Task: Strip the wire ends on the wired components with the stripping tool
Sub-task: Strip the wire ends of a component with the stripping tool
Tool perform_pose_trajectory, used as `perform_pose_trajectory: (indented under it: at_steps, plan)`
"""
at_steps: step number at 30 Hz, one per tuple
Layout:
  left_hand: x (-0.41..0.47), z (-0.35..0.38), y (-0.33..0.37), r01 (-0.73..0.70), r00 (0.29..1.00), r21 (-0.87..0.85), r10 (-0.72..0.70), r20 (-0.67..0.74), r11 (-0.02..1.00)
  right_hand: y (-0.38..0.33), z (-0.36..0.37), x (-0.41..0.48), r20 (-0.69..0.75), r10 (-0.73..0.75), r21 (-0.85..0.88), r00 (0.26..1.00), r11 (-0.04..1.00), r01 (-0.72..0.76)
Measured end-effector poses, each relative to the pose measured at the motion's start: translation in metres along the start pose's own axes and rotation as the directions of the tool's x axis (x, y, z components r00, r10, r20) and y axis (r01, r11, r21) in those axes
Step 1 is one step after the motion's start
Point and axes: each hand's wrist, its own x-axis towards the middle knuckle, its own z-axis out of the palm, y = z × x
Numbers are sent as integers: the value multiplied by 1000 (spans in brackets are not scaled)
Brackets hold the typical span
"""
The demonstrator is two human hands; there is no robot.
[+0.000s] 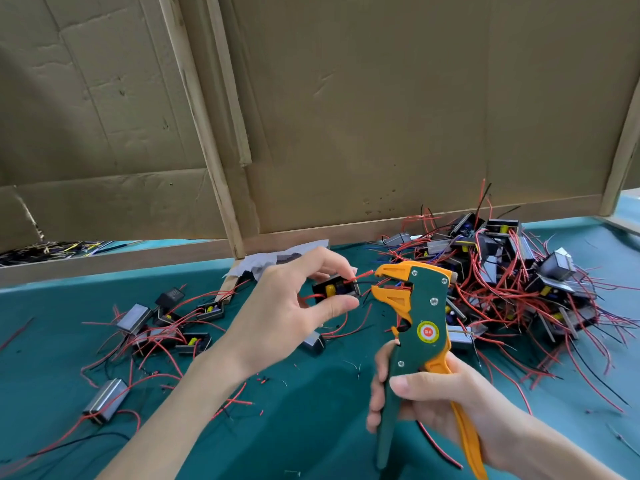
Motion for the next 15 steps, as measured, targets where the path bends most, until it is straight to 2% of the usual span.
perform_pose_trajectory:
  at_steps: [9,15]
  plan:
    - [-2,1,-2,15,1000,100,-16,2,995,1,-1,-2,41,5,-56,999,998,-2]
    - [-3,1,-1,25,1000,102,-26,11,995,0,-2,-3,36,13,-78,999,997,-10]
